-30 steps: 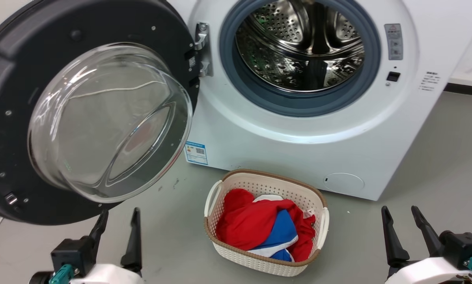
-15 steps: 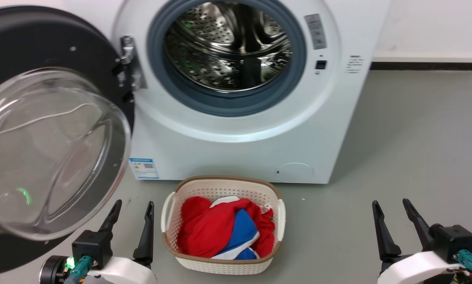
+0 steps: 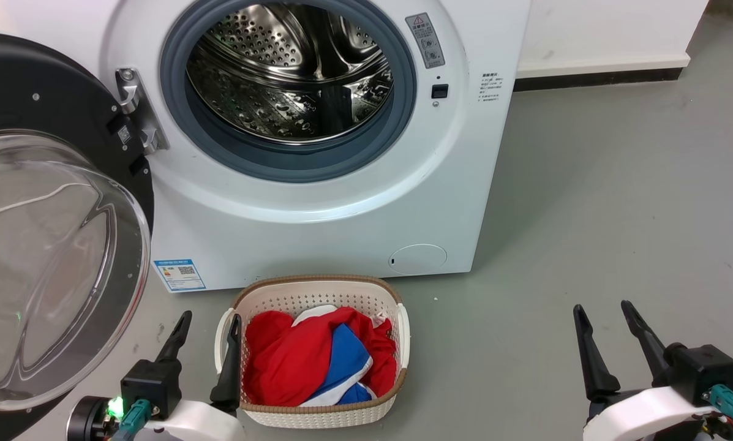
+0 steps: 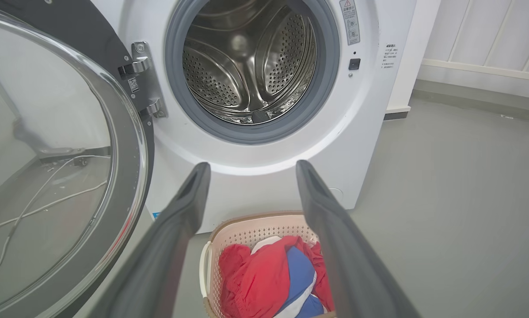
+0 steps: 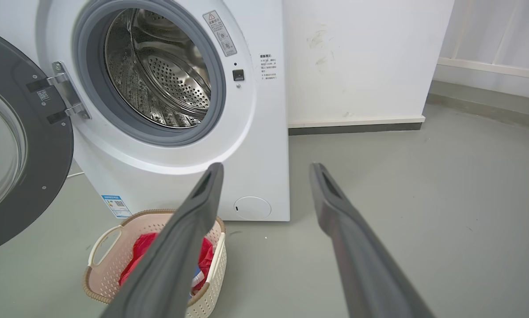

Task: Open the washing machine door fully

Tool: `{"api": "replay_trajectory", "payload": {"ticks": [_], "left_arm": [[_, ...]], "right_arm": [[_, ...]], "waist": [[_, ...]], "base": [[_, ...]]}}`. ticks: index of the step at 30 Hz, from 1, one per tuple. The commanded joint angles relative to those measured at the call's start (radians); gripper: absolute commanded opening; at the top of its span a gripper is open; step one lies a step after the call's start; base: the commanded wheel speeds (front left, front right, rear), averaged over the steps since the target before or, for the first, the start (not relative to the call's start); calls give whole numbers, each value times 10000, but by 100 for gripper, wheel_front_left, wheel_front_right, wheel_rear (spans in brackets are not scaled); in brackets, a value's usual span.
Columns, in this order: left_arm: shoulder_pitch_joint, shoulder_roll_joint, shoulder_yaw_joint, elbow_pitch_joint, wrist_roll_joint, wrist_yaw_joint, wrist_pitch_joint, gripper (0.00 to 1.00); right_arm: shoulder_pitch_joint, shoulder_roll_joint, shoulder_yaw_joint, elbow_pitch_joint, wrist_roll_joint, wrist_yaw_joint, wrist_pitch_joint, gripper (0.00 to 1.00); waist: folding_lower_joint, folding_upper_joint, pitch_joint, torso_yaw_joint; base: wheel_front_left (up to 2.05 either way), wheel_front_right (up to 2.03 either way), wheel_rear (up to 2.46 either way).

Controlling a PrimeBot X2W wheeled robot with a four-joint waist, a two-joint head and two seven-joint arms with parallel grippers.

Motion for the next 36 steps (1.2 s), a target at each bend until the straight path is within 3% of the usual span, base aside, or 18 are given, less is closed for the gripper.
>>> {"api": "replay_trajectory", "payload": {"ticks": [1,22,23,36], "left_arm": [[-146,17,33,33,-43,24,-80,100],[-181,121,99,194,-312,102,-31,100],[-157,61,90,207,-297,58,-55,0],[-239,-398,596,542,-2286,-396,314,0]], "right_arm": [[-95,11,-10,-47,6,-2,-65,100],[-229,11,-16,185,125,-1,-281,100],[-57,-2,-22,191,121,0,-248,0],[-215,-110,-19,573,2537,0,-26,0]], "waist": [[0,0,20,9],[0,0,25,54],[0,0,24,53],[0,0,36,134]], "base": [[0,0,0],[0,0,0],[0,0,0],[0,0,0]]}}
